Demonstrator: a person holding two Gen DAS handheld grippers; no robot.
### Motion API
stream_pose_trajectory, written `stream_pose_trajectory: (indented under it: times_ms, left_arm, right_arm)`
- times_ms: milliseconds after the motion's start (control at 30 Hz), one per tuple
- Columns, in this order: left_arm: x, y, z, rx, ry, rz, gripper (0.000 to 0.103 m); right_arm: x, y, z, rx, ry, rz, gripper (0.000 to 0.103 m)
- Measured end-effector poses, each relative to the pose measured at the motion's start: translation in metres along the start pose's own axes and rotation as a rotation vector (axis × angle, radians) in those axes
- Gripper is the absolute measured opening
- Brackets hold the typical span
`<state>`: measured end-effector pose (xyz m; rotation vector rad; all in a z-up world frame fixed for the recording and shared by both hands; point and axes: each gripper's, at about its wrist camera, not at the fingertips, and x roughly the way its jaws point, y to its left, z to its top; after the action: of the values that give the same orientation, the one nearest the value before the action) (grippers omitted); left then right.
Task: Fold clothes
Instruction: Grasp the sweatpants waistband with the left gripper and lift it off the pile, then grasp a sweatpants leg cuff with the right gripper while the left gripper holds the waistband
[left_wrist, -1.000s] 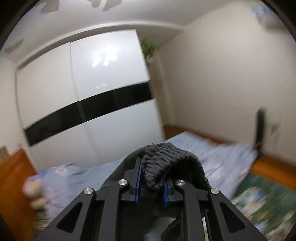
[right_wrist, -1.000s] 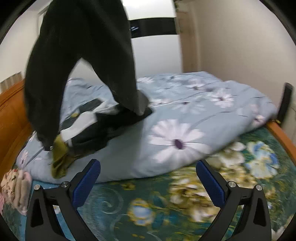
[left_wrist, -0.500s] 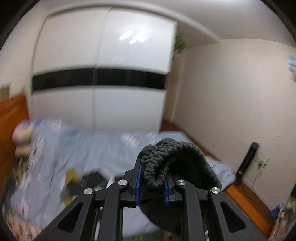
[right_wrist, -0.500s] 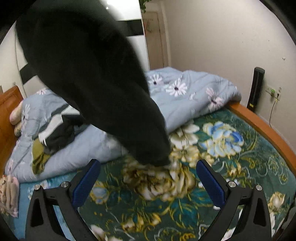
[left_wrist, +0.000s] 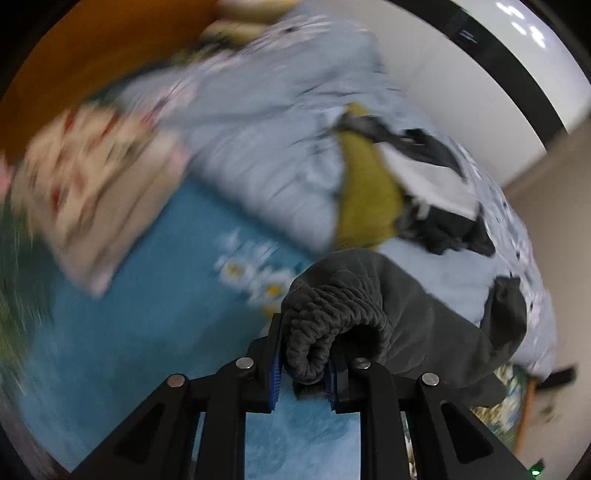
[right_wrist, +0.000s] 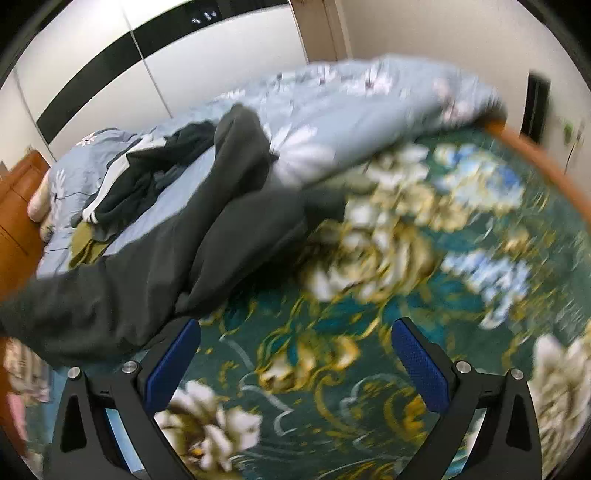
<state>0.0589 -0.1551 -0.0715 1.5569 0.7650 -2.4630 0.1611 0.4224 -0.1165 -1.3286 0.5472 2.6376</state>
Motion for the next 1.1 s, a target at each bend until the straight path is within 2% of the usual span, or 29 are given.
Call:
stream_pose_trajectory:
  times_ms: [100, 167, 300, 467, 533, 600, 633, 700, 767, 867, 933, 1033, 1100]
  left_arm:
    - [0.007, 0.034, -0.022, -0.079, 0.026, -0.045, 0.020]
    - [0.005, 0.032, -0.029, -0.063, 0.032, -0.055, 0.021]
    - [0.000, 0.028, -0.031, -0.041, 0.029, -0.068, 0.021]
    - [-0.007, 0.015, -0.031, -0.018, 0.014, -0.074, 0.021]
    - [-0.010, 0.009, -0.032, 0.003, 0.009, -0.070, 0.021]
    - [-0.008, 0.005, -0.032, 0.013, 0.007, -0.069, 0.021]
    - [-0.009, 0.005, -0.032, 0.017, 0.005, -0.071, 0.021]
    - [-0.011, 0.005, -0.032, 0.023, 0.001, -0.079, 0.021]
    - [-0.015, 0.003, -0.032, 0.030, -0.003, -0.092, 0.021]
    - [-0.027, -0.002, -0.031, 0.051, -0.021, -0.131, 0.021]
    - [-0.039, -0.005, -0.032, 0.073, -0.035, -0.160, 0.021]
    - [-0.061, -0.008, -0.038, 0.094, -0.058, -0.243, 0.021]
    - [-0.069, -0.007, -0.045, 0.092, -0.045, -0.283, 0.021]
  right_arm:
    - [0.019, 0.000, 0.005, 0.073, 0.057, 0.048, 0.103]
    - [0.035, 0.003, 0.013, 0.125, 0.079, 0.091, 0.101]
    - [0.065, 0.004, 0.036, 0.191, 0.089, 0.108, 0.076]
    - [0.097, -0.009, 0.058, 0.355, 0.090, 0.181, 0.066]
    - [0.109, -0.014, 0.062, 0.428, 0.109, 0.237, 0.058]
    - [0.119, -0.017, 0.062, 0.487, 0.137, 0.267, 0.040]
    - [0.123, -0.018, 0.062, 0.516, 0.152, 0.282, 0.036]
    - [0.130, -0.021, 0.063, 0.566, 0.174, 0.308, 0.017]
    - [0.124, -0.021, 0.065, 0.574, 0.164, 0.312, 0.008]
    - [0.102, -0.020, 0.073, 0.542, 0.117, 0.320, 0.006]
    - [0.076, -0.022, 0.080, 0.511, 0.061, 0.330, 0.005]
    - [0.030, -0.029, 0.089, 0.473, -0.033, 0.347, 0.005]
    - [-0.007, -0.043, 0.091, 0.468, -0.097, 0.358, 0.005]
